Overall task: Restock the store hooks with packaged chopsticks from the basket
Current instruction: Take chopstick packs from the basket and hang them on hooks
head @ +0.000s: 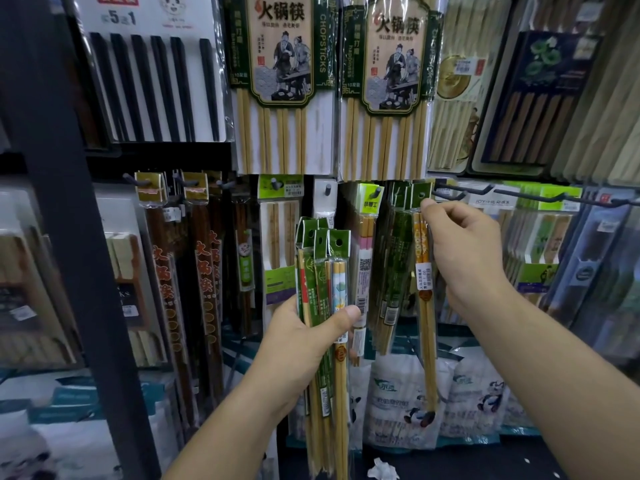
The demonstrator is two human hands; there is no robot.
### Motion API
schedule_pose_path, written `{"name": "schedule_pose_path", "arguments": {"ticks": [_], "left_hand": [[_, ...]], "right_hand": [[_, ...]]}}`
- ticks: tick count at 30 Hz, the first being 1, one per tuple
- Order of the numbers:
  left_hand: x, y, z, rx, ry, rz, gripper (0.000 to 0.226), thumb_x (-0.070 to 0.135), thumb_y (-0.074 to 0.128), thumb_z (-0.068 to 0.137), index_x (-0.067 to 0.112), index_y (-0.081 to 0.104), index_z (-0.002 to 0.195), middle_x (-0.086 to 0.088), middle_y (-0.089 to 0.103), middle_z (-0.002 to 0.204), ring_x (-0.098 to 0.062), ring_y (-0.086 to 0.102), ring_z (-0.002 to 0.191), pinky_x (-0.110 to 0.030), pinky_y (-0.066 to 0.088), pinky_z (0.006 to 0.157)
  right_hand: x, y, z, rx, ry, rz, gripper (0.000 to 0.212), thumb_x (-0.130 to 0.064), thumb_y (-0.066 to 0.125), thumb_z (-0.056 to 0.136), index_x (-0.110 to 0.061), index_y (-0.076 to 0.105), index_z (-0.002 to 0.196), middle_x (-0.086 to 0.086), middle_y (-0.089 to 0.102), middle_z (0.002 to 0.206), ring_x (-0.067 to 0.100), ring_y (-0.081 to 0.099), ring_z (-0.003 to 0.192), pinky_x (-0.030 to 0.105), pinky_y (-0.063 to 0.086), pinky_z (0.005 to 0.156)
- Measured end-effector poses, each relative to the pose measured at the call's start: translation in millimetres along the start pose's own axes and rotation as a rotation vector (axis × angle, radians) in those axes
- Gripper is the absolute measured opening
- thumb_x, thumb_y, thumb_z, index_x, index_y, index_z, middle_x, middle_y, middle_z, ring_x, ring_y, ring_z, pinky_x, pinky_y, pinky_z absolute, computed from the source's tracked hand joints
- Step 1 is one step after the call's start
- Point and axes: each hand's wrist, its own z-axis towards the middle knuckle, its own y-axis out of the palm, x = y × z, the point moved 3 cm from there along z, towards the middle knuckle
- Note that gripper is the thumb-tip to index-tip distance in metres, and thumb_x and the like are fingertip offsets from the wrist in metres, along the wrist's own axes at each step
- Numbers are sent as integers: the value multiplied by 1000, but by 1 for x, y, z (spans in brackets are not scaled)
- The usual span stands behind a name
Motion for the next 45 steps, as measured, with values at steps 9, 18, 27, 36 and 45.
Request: {"name": "schedule_pose_path", "arguments": {"ticks": [9,18,27,36,45], "left_hand": [[-2,-2,1,4,-21,7,15,40,86,75,40,76,85,14,76,82,-15,75,86,-53,60,88],[-1,-1,1,-18,47,34,52,49,87,60,25,69,103,15,79,95,-1,74,91,-11,54,70],[4,7,-3,-91,91,59,24,44,84,72,47,73,93,11,79,98,-4,74,91,-13,54,72],[6,3,0,-19,33,34,33,53,80,78,24,73,91,-2,77,87,-17,75,83,-37,59,75],[1,-1,-1,-39,-12,-57,34,8,66,98,31,74,73,2,66,67,-13,65,65,-30,57,60]], "right_hand": [[2,0,4,33,4,-50,37,-32,64,97,-2,64,75,10,48,68,21,48,65,42,56,92],[7,-5,-16,85,17,-91,23,-40,69,93,-19,69,84,-7,60,71,-4,52,58,21,44,65],[-9,26,-70,-358,-39,-115,14,-30,69,94,-22,75,84,3,68,78,4,60,68,16,50,62],[-10,17,-52,-217,21,-4,23,-21,62,99,-19,72,79,-5,64,68,3,57,62,13,45,55],[-14,0,-12,-65,58,-4,36,-29,57,102,-29,71,70,2,59,74,16,52,70,34,46,68]]}}
